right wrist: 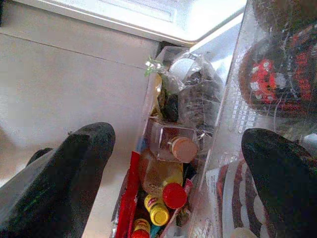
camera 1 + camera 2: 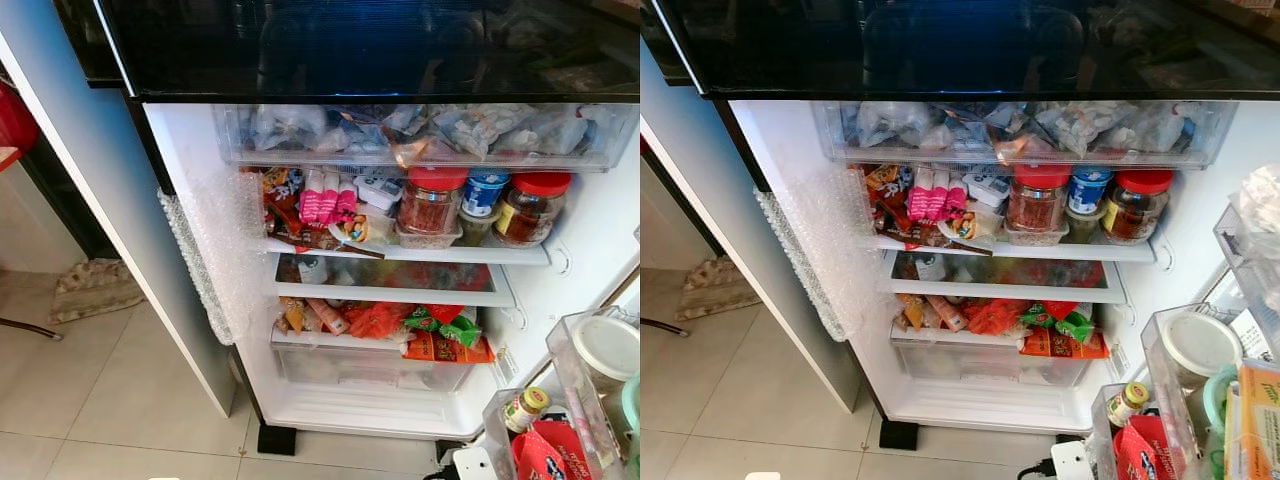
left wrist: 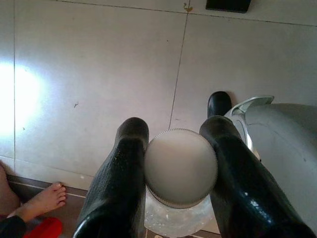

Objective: Restocking fridge

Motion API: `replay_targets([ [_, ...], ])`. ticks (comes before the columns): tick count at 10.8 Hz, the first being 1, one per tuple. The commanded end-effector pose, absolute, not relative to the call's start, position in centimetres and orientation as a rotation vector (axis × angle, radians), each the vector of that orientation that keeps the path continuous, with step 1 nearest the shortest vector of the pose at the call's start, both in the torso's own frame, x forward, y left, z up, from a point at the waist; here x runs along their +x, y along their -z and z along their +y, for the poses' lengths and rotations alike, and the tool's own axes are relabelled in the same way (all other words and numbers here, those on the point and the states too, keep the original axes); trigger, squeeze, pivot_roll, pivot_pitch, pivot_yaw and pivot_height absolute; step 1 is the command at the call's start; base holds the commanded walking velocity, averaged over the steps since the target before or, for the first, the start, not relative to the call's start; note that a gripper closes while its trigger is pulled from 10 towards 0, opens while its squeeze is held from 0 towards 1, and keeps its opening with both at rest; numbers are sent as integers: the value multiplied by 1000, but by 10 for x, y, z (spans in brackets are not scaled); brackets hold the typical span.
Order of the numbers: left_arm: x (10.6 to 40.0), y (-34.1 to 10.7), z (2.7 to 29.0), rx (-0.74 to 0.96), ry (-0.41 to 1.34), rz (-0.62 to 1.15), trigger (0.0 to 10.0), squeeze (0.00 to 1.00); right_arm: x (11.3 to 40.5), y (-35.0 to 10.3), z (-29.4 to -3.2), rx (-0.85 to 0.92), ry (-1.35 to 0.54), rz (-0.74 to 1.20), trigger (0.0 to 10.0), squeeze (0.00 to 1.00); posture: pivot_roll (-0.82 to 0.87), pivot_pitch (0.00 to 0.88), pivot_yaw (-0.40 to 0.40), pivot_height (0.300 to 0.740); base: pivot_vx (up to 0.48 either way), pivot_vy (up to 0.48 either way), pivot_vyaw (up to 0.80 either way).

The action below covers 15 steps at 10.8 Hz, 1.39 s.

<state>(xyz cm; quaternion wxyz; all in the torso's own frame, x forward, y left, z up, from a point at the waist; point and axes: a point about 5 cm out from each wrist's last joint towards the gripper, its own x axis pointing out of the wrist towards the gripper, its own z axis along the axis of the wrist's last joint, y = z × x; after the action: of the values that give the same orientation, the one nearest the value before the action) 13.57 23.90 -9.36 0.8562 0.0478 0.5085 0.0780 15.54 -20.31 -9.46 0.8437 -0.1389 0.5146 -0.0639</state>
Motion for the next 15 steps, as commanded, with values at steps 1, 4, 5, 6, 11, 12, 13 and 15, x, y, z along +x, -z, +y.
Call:
replay_targets([
  [1, 131, 95, 240, 111, -159, 1090, 10000, 0, 152, 94, -211, -315, 188, 1099, 10000, 0, 27, 0, 22, 740, 0, 0, 0],
  [4, 131, 95, 241, 115, -156, 1088, 10000, 0, 152, 95, -210, -325, 213, 1105, 10000, 0, 26, 0, 25, 740, 0, 0, 0],
  [5, 131, 95, 241, 115, -156, 1088, 10000, 0, 152, 95, -210, -326, 215, 1105, 10000, 0, 26, 0, 25, 740, 0, 0, 0],
  [6, 131, 95, 241, 117, -154, 1089, 10000, 0, 151, 95, -209, -319, 225, 1111, 10000, 0, 25, 0, 29, 740, 0, 0, 0],
  [11, 131, 95, 241, 115, -148, 1094, 10000, 0, 149, 94, -212, -360, 322, 1115, 10000, 0, 21, 0, 28, 740, 0, 0, 0],
  [12, 131, 95, 241, 114, -149, 1093, 10000, 0, 133, 92, -249, -368, 364, 1136, 10000, 0, 21, 0, 28, 740, 0, 0, 0],
  [13, 131, 95, 241, 111, -149, 1093, 10000, 0, 121, 85, -281, -383, 423, 1145, 10000, 0, 21, 0, 28, 740, 0, 0, 0],
  [15, 132, 95, 241, 109, -150, 1093, 10000, 0, 123, 82, -288, -379, 445, 1137, 10000, 0, 18, 0, 31, 740, 0, 0, 0],
])
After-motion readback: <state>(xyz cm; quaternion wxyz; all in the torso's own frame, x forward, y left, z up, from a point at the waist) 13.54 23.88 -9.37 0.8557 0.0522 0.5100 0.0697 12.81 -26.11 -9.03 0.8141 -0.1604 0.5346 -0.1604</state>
